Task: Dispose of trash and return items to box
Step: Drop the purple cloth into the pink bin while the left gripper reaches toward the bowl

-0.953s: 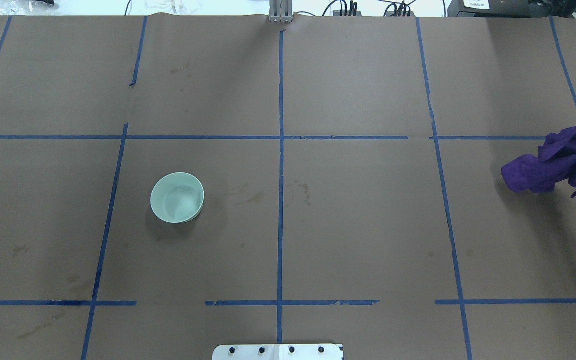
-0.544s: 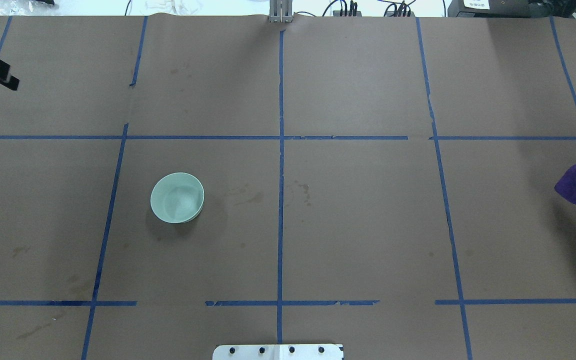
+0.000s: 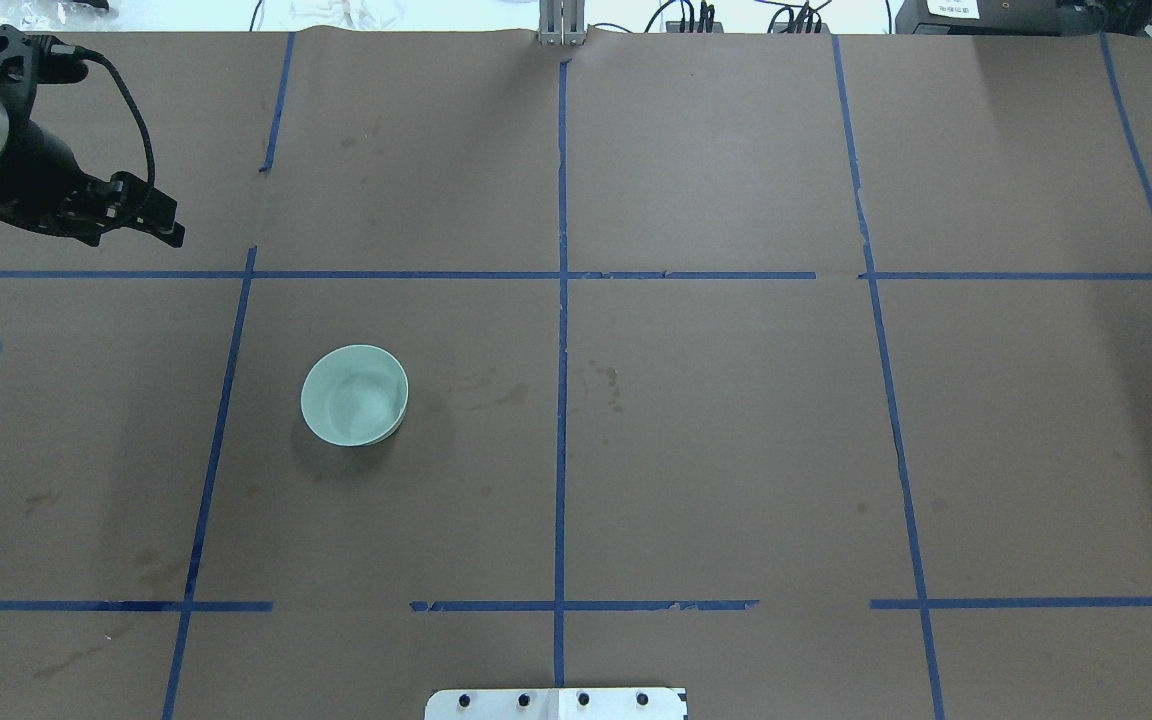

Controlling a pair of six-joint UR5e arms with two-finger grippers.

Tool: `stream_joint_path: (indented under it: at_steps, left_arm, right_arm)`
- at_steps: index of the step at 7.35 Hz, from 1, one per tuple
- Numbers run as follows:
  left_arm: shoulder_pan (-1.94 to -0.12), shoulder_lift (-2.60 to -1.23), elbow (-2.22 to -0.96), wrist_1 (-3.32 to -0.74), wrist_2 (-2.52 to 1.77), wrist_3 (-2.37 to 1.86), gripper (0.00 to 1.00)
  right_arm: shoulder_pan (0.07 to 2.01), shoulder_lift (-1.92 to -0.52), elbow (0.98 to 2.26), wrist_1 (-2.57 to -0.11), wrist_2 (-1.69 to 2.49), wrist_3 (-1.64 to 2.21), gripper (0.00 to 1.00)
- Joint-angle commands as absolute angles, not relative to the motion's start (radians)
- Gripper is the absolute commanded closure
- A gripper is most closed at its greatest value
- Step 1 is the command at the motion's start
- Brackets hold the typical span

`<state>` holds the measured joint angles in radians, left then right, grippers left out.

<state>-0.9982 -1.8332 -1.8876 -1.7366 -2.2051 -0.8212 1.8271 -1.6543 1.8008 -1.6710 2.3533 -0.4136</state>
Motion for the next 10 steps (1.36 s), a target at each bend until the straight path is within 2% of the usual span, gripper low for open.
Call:
stream_joint_path:
  at_steps: [1,5,7,9,10]
  left_arm:
    - [-0.956,-1.854,-1.884,-1.746,-2.192,-0.885,0.05]
    - [-0.855,-1.855,-1.885,-1.743,-2.117,-0.917,0.05]
    - [-0.743,-1.867,-1.859,-1.743,-2.097,-0.995,0.02]
    - [-0.697,-1.894,-1.787,-1.746,-2.063,-0.996,0.02]
    - [-0.69,-1.905,-1.773,-1.746,-2.063,-0.996,0.03]
  right_arm:
    - [1.861,-1.615,1.674,-1.704,2.295,-0.589,1.0]
    - [1.861,-1.62,1.588,-1.688,2.232,-0.64,1.0]
    - [1.859,-1.62,1.495,-1.577,2.232,-0.635,1.0]
    - [1.852,-1.62,1.479,-1.559,2.232,-0.62,1.0]
    - [1.835,-1.62,1.479,-1.56,2.233,-0.618,0.33]
